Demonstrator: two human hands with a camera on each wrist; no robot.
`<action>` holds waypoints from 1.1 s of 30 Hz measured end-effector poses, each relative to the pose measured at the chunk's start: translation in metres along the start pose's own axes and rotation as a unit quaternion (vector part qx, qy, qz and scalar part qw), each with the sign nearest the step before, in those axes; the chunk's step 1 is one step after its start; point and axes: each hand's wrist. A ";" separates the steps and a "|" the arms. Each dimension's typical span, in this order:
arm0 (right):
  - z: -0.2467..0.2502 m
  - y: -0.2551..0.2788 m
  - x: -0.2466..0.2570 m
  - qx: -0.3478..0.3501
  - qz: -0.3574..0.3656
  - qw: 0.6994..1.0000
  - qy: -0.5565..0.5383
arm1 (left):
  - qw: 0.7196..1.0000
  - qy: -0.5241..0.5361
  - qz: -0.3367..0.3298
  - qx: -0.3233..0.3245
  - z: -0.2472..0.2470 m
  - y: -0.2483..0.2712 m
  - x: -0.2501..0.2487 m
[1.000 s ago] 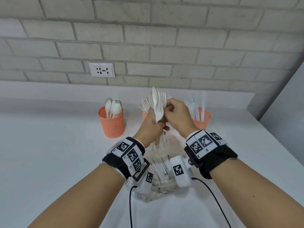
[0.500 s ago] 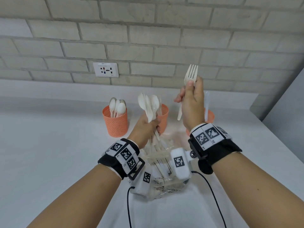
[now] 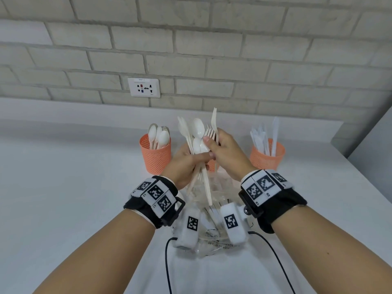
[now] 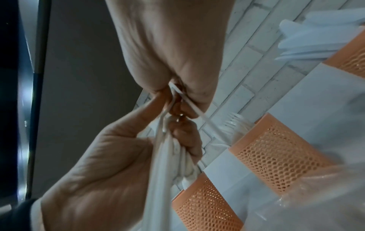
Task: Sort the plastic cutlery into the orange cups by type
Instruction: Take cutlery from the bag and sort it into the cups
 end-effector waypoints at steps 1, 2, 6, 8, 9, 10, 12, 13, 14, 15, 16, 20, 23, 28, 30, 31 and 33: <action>0.000 0.001 0.002 0.007 -0.003 1.000 -0.008 | 0.999 0.040 0.010 0.000 0.001 0.001 -0.002; 0.000 0.002 0.003 0.008 -0.008 1.000 -0.018 | 0.997 0.080 0.024 0.000 0.003 0.000 -0.003; 0.006 0.000 0.008 -0.001 -0.037 0.987 -0.156 | 0.982 0.176 0.057 -0.027 0.018 -0.004 -0.005; 0.014 -0.004 0.010 -0.026 -0.032 0.976 -0.215 | 0.985 0.152 0.050 -0.058 0.025 -0.006 -0.005; 0.018 -0.007 0.011 -0.047 -0.025 0.972 -0.228 | 0.987 0.136 0.050 -0.066 0.029 -0.007 -0.005; 0.022 -0.012 0.012 -0.074 -0.018 0.969 -0.236 | 0.990 0.114 0.049 -0.070 0.033 -0.008 -0.005; 0.028 -0.024 0.011 -0.143 -0.002 0.965 -0.219 | 0.994 0.071 0.047 -0.073 0.040 -0.008 -0.006; 0.031 -0.031 0.010 -0.178 0.015 0.965 -0.194 | 0.995 0.053 0.048 -0.075 0.043 -0.008 -0.006; 0.033 -0.038 0.009 -0.207 0.038 0.963 -0.169 | 0.995 0.039 0.049 -0.077 0.045 -0.007 -0.006; 0.034 -0.046 0.009 -0.227 0.061 0.960 -0.151 | 0.995 0.030 0.051 -0.081 0.047 -0.007 -0.007; 0.033 -0.052 0.008 -0.239 0.080 0.958 -0.137 | 0.995 0.022 0.052 -0.084 0.048 -0.006 -0.007; 0.019 -0.075 0.001 -0.244 0.098 0.962 -0.078 | 0.996 -0.030 0.047 -0.074 0.053 -0.004 -0.008; 0.005 -0.086 -0.016 -0.221 0.058 0.972 -0.057 | 0.995 -0.029 0.062 -0.077 0.056 -0.005 -0.009; -0.005 -0.091 -0.051 -0.173 -0.032 0.984 -0.017 | 0.992 0.060 0.095 -0.053 0.063 -0.007 -0.013; -0.005 -0.092 -0.053 -0.181 -0.010 0.983 0.022 | 0.989 0.095 0.107 -0.031 0.066 -0.006 -0.014; -0.003 -0.092 -0.053 -0.182 0.003 0.982 0.053 | 0.988 0.112 0.108 -0.021 0.067 -0.005 -0.015; 0.001 -0.091 -0.055 -0.171 0.020 0.972 0.158 | 0.986 0.127 0.109 -0.011 0.067 -0.006 -0.016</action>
Point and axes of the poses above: each hand's wrist, its own y-axis away from the middle knuckle, its own z-axis out of the back of the hand, x = y × z
